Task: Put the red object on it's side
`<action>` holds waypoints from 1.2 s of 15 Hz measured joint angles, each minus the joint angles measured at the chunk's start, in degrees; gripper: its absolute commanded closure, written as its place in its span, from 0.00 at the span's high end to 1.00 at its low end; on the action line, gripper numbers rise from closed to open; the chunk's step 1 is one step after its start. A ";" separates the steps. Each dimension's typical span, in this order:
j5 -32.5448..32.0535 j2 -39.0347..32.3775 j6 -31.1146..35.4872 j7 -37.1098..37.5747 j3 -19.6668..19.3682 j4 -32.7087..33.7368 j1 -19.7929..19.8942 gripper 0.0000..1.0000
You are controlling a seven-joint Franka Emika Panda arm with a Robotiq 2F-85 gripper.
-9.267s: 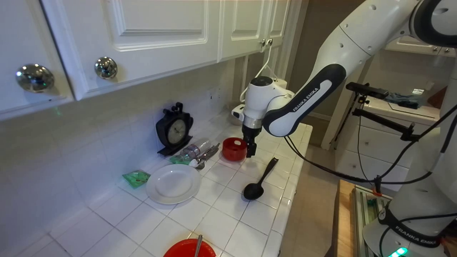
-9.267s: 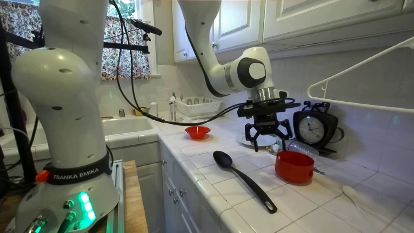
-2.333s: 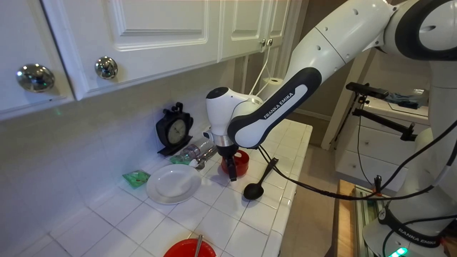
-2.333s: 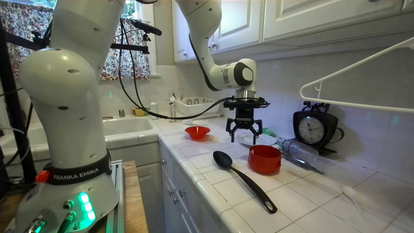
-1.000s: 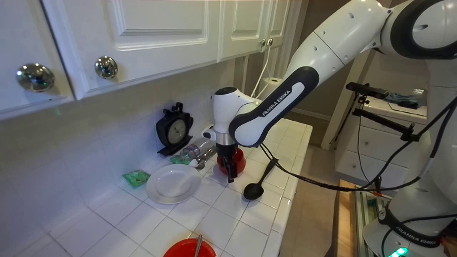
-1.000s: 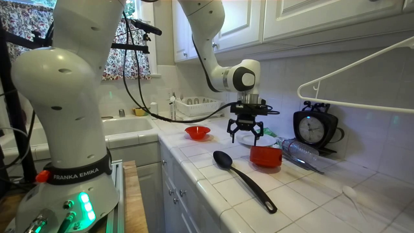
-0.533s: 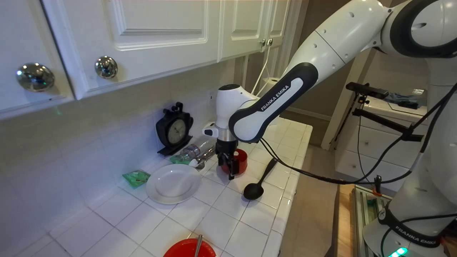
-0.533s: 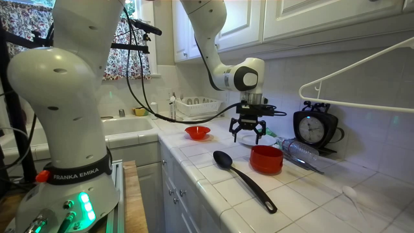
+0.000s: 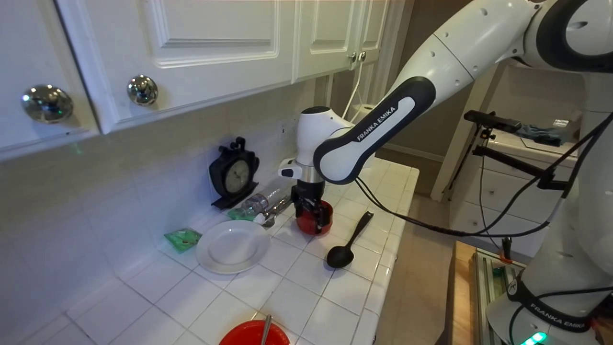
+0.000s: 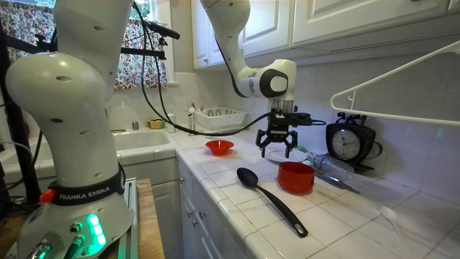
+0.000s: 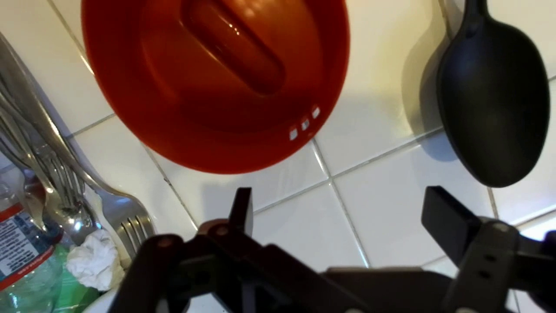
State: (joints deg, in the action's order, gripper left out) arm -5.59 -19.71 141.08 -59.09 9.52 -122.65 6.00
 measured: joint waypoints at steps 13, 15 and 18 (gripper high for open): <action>0.48 2.81 -3.90 -13.35 -2.31 -3.69 0.67 1.00; 0.47 2.81 -4.22 -13.58 -2.78 -3.96 0.59 1.00; 0.42 2.81 -4.34 -13.69 -3.10 -4.35 0.53 1.00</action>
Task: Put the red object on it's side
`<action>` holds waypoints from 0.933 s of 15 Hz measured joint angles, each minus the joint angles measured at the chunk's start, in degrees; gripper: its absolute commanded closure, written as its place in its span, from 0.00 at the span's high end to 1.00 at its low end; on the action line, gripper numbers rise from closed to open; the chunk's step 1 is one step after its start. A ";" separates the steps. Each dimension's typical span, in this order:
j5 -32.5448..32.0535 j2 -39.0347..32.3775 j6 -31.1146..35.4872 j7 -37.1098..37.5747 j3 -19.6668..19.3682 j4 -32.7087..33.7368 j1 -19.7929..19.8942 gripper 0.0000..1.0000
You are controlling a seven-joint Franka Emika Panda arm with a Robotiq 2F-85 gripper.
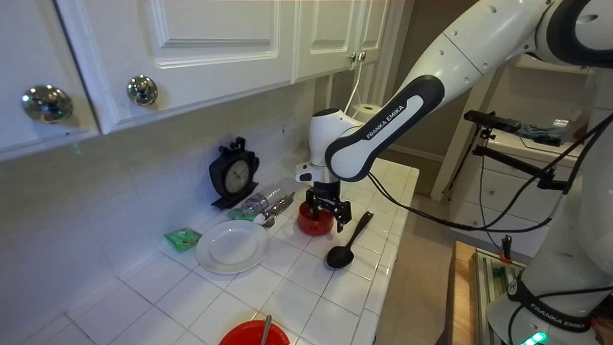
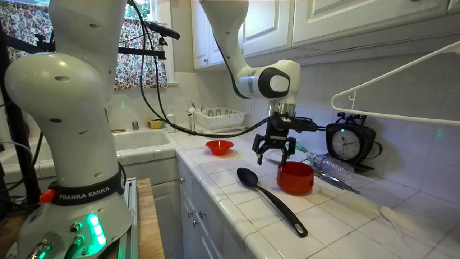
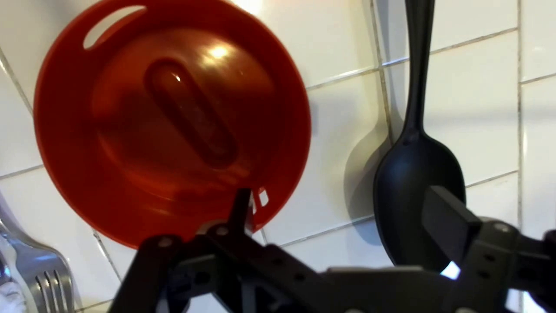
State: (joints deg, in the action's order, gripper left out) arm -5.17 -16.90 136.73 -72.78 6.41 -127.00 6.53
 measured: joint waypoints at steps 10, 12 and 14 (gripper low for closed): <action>0.00 0.06 0.00 -0.01 0.00 -0.20 -1.63 1.00; -0.01 0.11 0.00 -0.01 0.00 -0.19 -1.80 1.00; -0.03 0.19 0.00 -0.01 0.00 -0.18 -1.87 1.00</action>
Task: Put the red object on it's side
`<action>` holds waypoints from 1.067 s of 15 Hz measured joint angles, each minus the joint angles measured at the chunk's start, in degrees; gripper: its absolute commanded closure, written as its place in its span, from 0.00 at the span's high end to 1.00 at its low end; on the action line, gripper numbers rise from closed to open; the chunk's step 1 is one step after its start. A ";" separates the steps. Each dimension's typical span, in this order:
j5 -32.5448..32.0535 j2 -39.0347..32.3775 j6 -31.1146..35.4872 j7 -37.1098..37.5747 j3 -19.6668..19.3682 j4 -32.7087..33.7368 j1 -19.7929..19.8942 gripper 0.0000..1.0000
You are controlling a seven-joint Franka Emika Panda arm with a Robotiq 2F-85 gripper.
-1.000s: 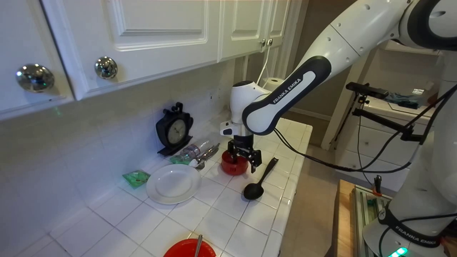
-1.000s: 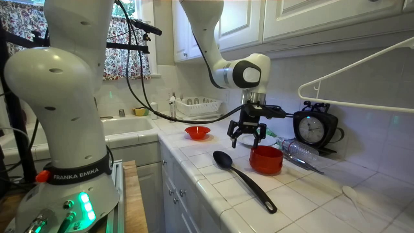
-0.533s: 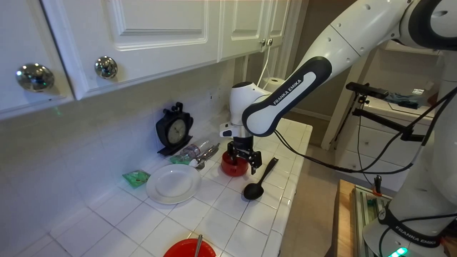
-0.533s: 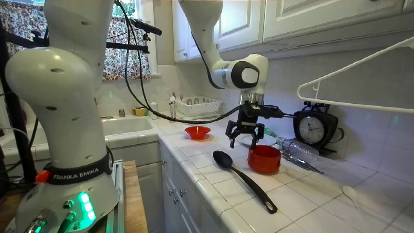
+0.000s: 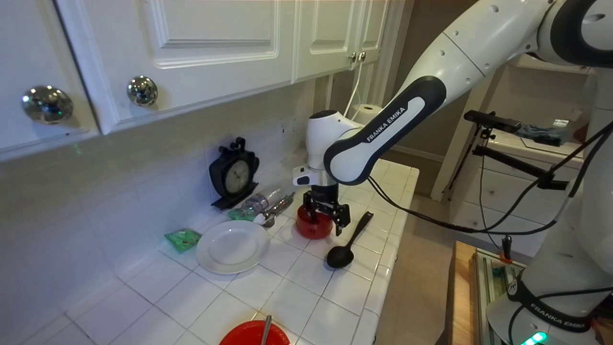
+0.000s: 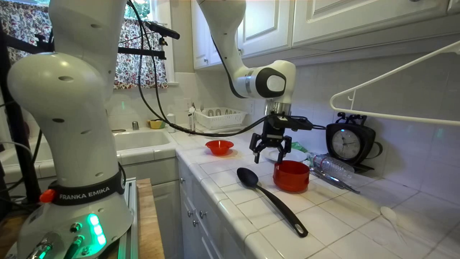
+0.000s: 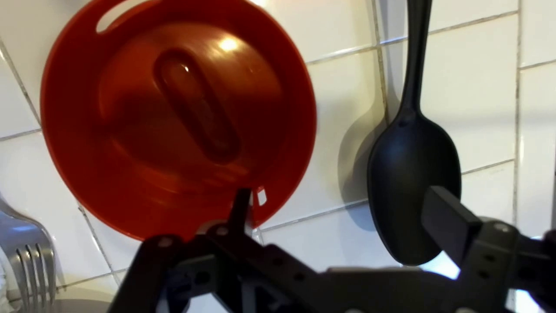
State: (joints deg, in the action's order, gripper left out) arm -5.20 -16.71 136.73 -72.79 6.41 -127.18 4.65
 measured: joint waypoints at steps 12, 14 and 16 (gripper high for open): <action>-0.07 1.03 0.00 -0.56 0.01 -0.03 -0.31 1.00; -0.03 0.88 0.08 -0.59 0.07 -0.04 -0.35 1.00; -0.03 0.72 0.09 -0.63 0.16 -0.04 -0.38 1.00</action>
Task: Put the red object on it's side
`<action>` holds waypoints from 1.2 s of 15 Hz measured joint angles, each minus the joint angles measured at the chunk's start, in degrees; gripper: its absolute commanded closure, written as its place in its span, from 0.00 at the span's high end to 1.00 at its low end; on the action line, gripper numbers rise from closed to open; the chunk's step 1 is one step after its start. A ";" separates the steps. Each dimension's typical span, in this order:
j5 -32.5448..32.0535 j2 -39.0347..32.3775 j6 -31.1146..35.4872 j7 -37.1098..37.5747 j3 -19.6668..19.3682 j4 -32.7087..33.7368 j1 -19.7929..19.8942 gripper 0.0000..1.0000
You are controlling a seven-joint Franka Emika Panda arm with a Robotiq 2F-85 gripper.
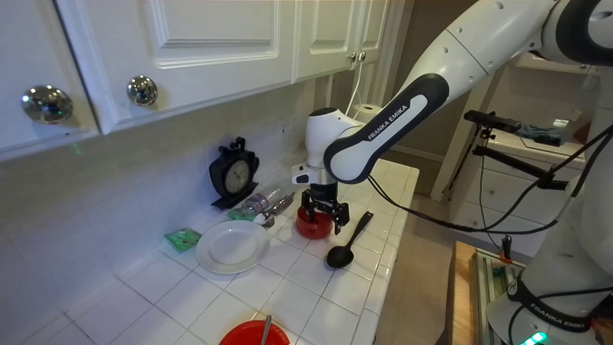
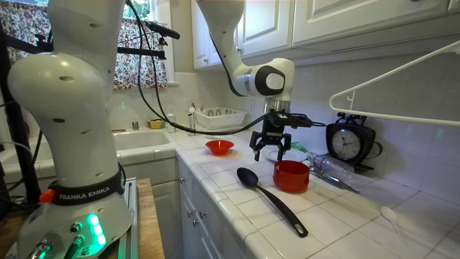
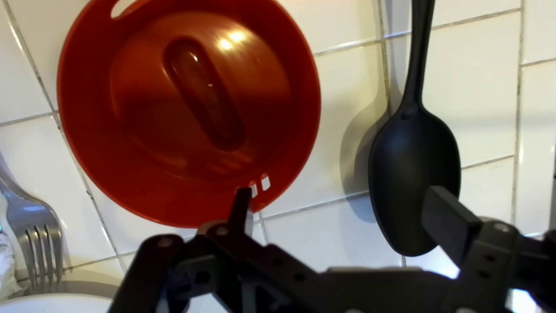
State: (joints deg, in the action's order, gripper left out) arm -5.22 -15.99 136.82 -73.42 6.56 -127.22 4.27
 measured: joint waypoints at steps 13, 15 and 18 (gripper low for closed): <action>0.20 -2.86 -0.22 -0.01 0.67 0.29 -0.84 1.00; 0.20 -3.59 -0.48 0.20 0.68 0.42 -0.97 1.00; -0.43 -4.54 -0.60 3.45 0.26 0.60 -1.94 1.00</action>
State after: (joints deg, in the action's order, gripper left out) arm -5.65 -20.53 136.22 -69.96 6.82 -126.62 2.33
